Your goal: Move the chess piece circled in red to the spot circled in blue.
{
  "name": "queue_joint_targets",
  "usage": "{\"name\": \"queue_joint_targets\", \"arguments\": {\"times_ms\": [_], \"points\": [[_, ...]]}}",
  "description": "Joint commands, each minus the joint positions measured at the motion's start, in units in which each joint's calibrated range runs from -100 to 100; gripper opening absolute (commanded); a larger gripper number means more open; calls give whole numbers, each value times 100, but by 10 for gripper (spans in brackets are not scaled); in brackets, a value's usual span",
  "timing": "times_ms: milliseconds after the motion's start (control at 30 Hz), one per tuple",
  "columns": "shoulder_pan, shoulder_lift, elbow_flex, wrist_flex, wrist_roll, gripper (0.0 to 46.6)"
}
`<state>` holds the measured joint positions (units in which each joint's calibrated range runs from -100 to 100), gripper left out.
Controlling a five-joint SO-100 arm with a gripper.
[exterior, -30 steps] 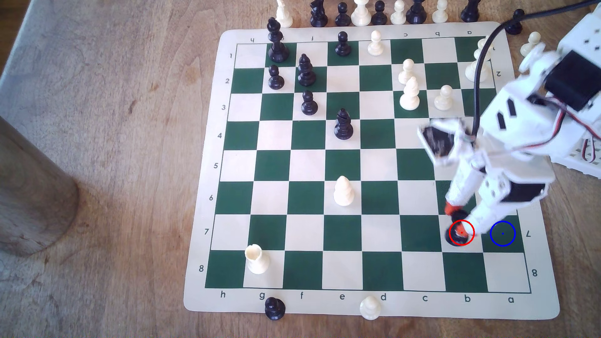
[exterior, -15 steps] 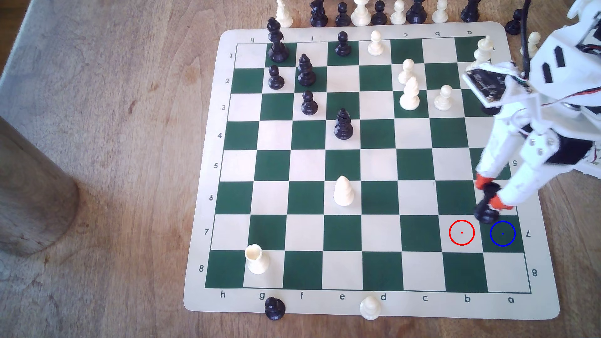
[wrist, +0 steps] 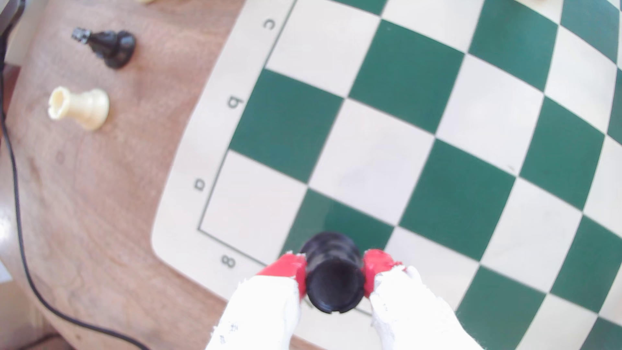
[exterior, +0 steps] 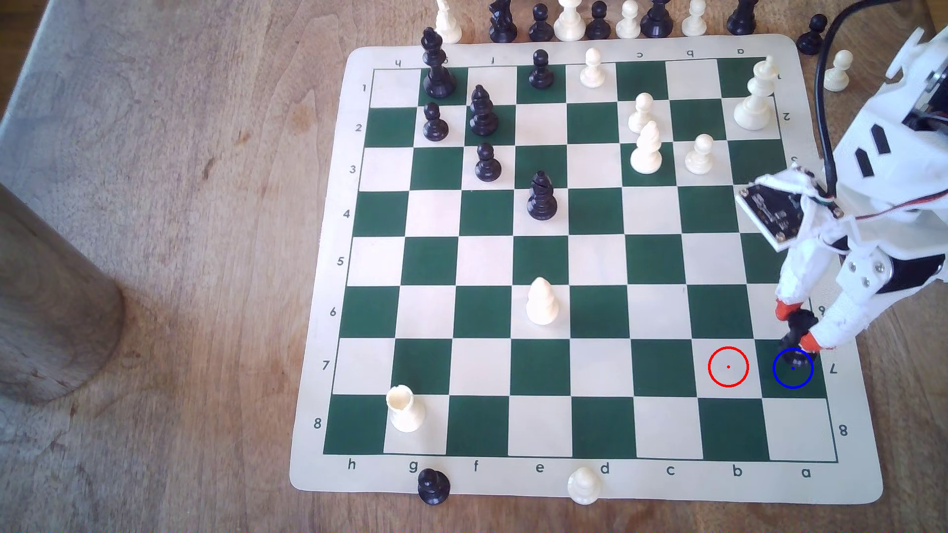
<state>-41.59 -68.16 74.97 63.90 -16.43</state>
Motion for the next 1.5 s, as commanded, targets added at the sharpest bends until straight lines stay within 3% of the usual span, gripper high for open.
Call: {"name": "queue_joint_targets", "arguments": {"times_ms": [0,467,600,700,1100,1367,1467], "points": [[-29,152,-44,-281,-44,2],[-53,1035,-71,-805,-49,9],[-53,1112,-62,-813,-68,56],[-53,1137,-53,-813,-98,146],[-76,696,-99,-207,-117,289],[119,220,-198,800,15,302],[378,93,-262,1095,156,281]]}}
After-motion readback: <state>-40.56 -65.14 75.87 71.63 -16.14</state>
